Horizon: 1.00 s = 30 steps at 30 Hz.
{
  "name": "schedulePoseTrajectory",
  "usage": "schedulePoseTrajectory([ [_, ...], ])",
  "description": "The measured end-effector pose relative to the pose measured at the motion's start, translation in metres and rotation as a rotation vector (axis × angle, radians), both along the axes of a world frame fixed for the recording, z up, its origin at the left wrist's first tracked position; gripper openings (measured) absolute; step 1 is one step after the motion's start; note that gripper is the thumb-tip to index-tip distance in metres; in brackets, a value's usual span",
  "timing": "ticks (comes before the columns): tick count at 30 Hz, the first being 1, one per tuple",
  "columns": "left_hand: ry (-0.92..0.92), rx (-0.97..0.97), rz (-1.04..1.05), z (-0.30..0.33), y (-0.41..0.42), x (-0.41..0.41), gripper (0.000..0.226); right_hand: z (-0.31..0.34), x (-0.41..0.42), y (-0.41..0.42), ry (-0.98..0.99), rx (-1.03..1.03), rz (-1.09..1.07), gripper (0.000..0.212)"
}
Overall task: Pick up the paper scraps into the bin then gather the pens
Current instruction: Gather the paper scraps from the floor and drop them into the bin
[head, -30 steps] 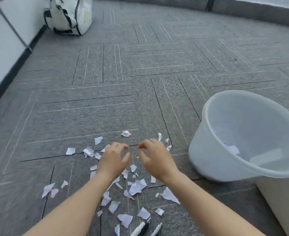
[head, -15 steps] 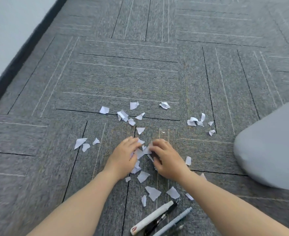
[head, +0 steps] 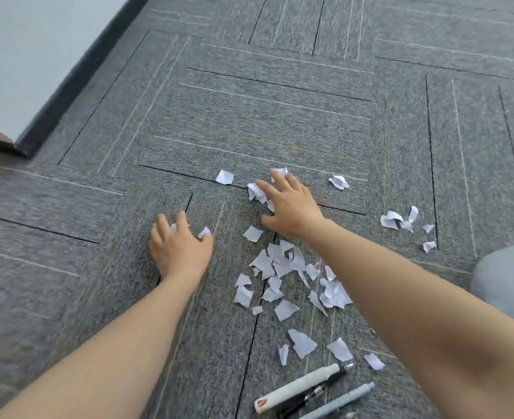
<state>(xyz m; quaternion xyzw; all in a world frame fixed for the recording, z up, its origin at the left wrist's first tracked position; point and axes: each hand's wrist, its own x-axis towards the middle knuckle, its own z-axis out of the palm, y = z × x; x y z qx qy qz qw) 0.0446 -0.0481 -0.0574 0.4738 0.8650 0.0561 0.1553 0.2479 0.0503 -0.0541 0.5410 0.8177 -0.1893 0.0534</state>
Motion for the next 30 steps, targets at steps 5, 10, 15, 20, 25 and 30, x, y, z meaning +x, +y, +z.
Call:
schedulePoseTrajectory([
  [5,-0.007,0.219,-0.051,-0.003,-0.001,0.012,0.039,0.008,-0.018,0.027,-0.094,0.002,0.021,0.067],
  [10,-0.062,0.307,-0.096,-0.005,0.004,0.003,0.022,0.012,-0.026,0.038,0.019,0.112,0.110,0.027],
  [15,-0.139,0.246,-0.127,0.003,0.019,-0.005,0.018,0.023,-0.026,0.044,0.007,0.075,0.114,0.015],
  [20,-0.209,0.169,-0.258,0.009,0.026,-0.005,0.012,0.014,-0.010,0.029,0.091,0.190,-0.013,0.025],
  [25,-0.326,0.311,-0.259,0.009,0.061,0.009,0.009,0.007,-0.012,0.040,0.112,0.144,-0.099,0.051],
  [30,-0.247,0.190,-0.321,-0.003,0.102,0.011,0.045,0.000,-0.026,0.057,0.057,0.084,-0.074,0.064],
])
